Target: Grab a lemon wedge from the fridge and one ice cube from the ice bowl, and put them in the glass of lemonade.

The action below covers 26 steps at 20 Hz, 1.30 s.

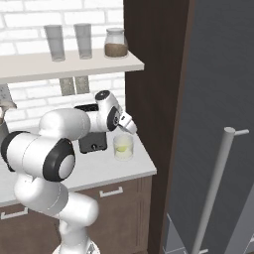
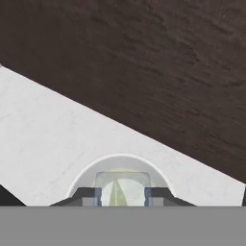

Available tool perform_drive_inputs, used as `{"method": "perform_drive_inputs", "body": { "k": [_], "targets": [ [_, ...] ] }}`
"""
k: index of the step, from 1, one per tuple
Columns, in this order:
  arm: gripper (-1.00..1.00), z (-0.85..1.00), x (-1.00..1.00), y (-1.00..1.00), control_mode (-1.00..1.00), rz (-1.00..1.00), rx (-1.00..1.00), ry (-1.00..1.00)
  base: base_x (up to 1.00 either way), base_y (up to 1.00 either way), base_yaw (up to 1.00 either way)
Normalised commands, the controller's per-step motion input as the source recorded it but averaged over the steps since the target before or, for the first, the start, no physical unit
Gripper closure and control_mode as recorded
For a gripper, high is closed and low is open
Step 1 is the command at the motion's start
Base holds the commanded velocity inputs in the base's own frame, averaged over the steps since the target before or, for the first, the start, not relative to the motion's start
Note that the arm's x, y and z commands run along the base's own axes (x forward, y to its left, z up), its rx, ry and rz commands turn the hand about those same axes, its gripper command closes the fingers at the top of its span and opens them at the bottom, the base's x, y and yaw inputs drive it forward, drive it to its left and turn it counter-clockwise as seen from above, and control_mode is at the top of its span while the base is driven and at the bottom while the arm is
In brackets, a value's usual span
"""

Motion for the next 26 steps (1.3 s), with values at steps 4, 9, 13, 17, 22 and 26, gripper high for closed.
{"method": "perform_drive_inputs", "body": {
  "k": [4,9,13,17,22,26],
  "targets": [
    [1.00,-0.10,0.00,0.00,-1.00,0.00,0.00,0.00,0.00,0.00,0.00],
    [1.00,-0.30,0.00,0.00,-1.00,0.00,0.00,0.00,0.00,0.00,0.00],
    [-1.00,0.00,0.00,0.00,-1.00,0.00,0.00,0.00,0.00,0.00,0.00],
    [-1.00,0.00,0.00,0.00,-1.00,0.00,0.00,0.00,0.00,0.00,0.00],
    [-1.00,0.00,0.00,0.00,-1.00,0.00,0.00,0.00,0.00,0.00,0.00],
    [-1.00,0.00,0.00,-0.02,-1.00,0.00,0.00,0.00,0.00,0.00,0.00]
  ]
}}
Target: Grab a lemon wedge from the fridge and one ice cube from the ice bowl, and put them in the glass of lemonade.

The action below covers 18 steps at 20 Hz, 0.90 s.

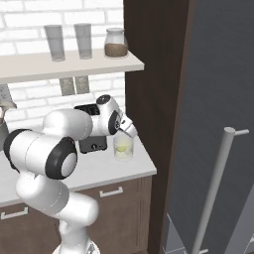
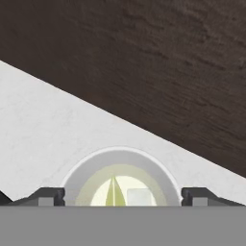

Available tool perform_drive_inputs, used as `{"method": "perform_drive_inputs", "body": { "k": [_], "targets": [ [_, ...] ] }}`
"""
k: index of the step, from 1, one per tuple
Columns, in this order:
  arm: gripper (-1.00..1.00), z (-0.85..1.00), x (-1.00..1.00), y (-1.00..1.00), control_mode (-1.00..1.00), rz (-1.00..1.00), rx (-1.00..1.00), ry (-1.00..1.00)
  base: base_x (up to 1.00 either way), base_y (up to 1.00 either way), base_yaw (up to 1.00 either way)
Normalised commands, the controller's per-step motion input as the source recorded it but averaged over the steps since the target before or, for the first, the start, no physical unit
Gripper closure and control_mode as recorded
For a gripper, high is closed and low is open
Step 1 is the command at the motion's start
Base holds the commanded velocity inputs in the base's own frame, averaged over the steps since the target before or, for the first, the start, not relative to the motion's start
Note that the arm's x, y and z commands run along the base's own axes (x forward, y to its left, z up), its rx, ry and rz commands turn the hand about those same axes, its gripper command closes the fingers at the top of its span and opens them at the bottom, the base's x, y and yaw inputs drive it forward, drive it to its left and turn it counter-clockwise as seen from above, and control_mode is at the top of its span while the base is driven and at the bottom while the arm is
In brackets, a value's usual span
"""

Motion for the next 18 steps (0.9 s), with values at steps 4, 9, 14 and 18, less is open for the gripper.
{"method": "perform_drive_inputs", "body": {
  "k": [4,9,14,18],
  "targets": [
    [-1.00,0.10,0.00,-0.06,-1.00,0.00,0.04,-0.01,0.00,0.00,0.00],
    [-1.00,0.28,-0.05,-0.02,-1.00,0.00,0.07,-0.04,0.00,0.00,0.00],
    [-1.00,0.31,-0.22,-0.19,-1.00,-0.01,0.12,-0.11,0.00,0.00,0.00],
    [-1.00,0.14,-0.22,-0.44,-1.00,-0.04,0.12,-0.10,0.00,0.00,0.00]
  ]
}}
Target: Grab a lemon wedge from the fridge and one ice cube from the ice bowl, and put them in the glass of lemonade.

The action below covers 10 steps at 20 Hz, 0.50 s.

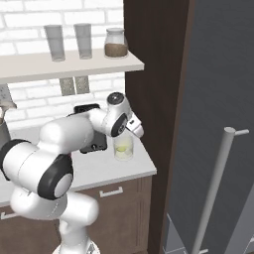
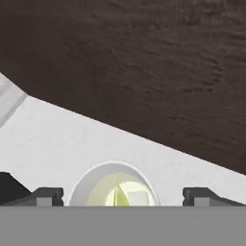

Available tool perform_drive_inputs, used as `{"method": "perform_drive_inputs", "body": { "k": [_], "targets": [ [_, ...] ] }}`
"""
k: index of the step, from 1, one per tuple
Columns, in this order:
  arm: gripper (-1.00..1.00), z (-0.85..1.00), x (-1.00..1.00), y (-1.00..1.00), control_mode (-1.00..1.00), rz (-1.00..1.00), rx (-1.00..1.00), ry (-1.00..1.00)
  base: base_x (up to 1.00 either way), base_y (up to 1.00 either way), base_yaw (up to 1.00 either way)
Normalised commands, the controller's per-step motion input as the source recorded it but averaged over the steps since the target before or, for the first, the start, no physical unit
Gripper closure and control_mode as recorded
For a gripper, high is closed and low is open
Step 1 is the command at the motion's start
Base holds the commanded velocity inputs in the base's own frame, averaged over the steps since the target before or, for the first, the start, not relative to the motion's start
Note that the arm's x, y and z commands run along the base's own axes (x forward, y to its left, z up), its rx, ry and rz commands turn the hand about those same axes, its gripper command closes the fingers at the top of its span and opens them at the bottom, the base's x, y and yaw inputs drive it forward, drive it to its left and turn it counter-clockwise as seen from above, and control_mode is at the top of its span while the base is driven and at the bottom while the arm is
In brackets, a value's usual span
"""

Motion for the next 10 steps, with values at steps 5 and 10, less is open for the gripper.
{"method": "perform_drive_inputs", "body": {
  "k": [5,10],
  "targets": [
    [-1.00,0.11,-0.49,-0.22,-1.00,-0.03,0.09,-0.10,0.00,0.00,0.00],
    [-1.00,0.30,-0.76,0.25,-1.00,0.05,0.01,-0.12,0.00,0.00,0.00]
  ]
}}
